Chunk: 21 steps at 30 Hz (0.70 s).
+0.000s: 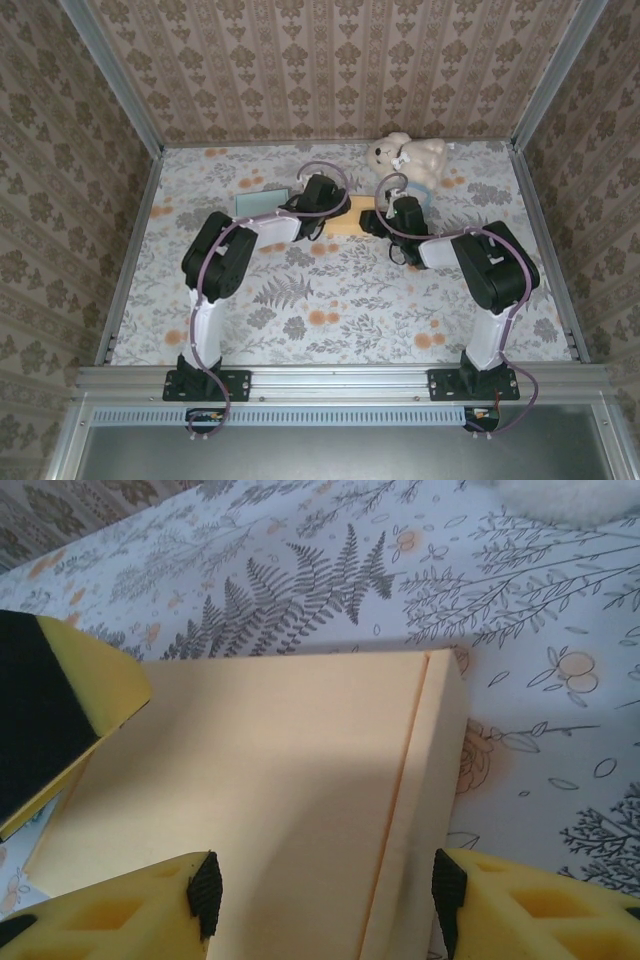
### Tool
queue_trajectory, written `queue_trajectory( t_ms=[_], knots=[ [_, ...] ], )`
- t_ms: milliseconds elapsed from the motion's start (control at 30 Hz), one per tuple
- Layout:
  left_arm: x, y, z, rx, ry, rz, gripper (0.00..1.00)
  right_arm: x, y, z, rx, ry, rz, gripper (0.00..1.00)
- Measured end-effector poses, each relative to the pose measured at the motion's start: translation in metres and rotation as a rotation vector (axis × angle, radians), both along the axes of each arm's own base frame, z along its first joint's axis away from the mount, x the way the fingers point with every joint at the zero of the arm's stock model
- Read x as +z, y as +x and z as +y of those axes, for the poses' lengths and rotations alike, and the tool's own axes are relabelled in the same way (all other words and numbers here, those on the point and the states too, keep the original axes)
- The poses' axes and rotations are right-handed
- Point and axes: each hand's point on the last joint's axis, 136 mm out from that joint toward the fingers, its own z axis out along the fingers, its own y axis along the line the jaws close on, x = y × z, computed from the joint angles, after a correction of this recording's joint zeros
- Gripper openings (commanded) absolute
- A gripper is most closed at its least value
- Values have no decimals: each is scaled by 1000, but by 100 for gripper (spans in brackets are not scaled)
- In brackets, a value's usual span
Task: Fold the paper box
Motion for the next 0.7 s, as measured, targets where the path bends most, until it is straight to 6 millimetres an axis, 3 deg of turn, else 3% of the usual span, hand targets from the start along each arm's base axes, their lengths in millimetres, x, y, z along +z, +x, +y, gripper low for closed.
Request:
queue_trajectory(
  t_ms=[167,333,500,700],
  knots=[
    [-3,3,11,19,6,3,82,4,3,-3,-14,13,-13,63],
    [2,-7,24,26,38,2,85,11,1,-7,-29,11,-25,63],
    [46,-23,41,23,41,-75,88,47,-10,-17,-57,9,-77,64],
    [103,-50,70,25,49,-198,88,112,-38,-38,-108,-7,-179,71]
  ],
)
